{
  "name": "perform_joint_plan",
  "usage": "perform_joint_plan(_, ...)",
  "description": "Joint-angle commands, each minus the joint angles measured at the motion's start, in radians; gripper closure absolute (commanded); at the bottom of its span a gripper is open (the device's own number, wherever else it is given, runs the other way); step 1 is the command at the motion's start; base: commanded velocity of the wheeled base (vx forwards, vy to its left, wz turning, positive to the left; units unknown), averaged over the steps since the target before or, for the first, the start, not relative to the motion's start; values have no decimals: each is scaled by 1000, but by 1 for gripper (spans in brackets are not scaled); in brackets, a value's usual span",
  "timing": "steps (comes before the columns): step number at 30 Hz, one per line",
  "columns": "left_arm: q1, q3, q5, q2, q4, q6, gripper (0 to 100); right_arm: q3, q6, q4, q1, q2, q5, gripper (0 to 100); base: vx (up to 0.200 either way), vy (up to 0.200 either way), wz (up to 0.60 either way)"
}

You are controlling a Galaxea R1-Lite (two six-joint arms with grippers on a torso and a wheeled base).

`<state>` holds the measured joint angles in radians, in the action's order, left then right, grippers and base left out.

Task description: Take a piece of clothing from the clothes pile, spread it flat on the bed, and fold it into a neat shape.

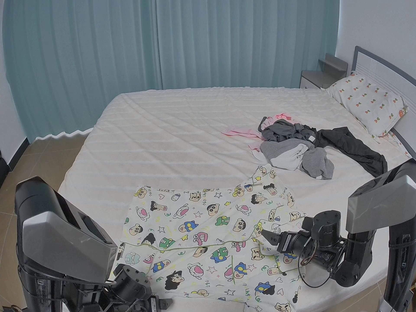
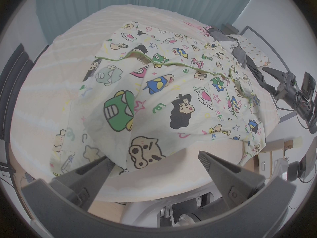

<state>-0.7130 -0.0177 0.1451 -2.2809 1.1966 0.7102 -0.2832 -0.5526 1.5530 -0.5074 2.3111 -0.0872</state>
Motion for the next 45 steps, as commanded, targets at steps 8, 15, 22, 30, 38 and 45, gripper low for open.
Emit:
perform_joint_plan(8, 20, 15, 62, 109, 1, 126, 0, 2, 0, 10, 0, -1, 0, 0, 0, 0, 0)
perform_joint_plan(15, 87, -19, 122, 100, 1, 172, 0, -1, -1, 10, -10, -2, 0, 0, 0, 0, 0)
perform_joint_plan(22, 115, -19, 125, 80, 1, 334, 0, -1, -1, 10, -11, 2, 0, 0, 0, 0, 0)
perform_joint_plan(30, 187, -39, 154, 24, 1, 491, 0, 1, -1, 10, -17, 5, 0, 0, 0, 0, 0)
perform_joint_plan(38, 268, -94, 217, 14, 1, 551, 0, 15, -1, 10, -22, 2, 0, 0, 0, 0, 0)
perform_joint_plan(45, 277, -90, 217, 12, 1, 552, 100, 15, -3, 10, -33, 1, 0, 0, 0, 0, 0)
